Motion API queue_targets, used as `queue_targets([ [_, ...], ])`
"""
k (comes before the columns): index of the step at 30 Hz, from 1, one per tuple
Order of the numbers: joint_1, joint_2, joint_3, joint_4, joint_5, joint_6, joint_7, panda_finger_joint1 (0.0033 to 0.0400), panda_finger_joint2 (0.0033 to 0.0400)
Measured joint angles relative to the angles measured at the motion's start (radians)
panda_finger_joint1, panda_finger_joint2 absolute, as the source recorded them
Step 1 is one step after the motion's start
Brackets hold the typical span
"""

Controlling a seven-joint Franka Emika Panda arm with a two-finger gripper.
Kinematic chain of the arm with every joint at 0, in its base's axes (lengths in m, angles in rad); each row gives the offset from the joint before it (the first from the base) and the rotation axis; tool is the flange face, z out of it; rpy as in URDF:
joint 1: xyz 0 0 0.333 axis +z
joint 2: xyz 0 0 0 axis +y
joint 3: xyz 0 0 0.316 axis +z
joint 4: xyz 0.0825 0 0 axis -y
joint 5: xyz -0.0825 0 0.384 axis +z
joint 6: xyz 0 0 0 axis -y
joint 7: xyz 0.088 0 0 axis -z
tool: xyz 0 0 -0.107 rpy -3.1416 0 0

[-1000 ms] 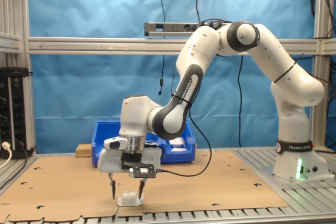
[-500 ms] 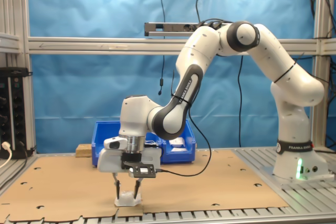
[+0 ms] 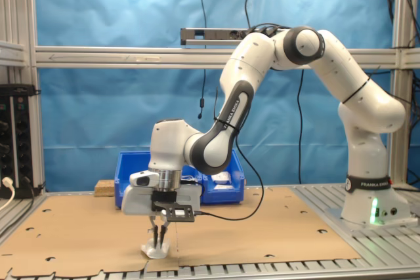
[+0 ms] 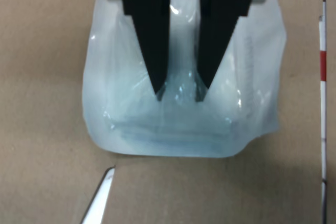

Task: Pick and place sorting task of medical equipment.

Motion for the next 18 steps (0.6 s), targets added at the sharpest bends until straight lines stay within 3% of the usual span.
queue_targets([
  [1, 0.000, 0.000, 0.000, 0.000, 0.000, 0.000, 0.000, 0.0034, 0.0034],
  [12, -0.003, -0.016, 0.000, -0.001, 0.000, -0.005, 0.000, 0.0034, 0.0034],
  [18, -0.009, -0.073, -0.001, -0.006, 0.000, -0.048, 0.000, 0.0034, 0.0034],
])
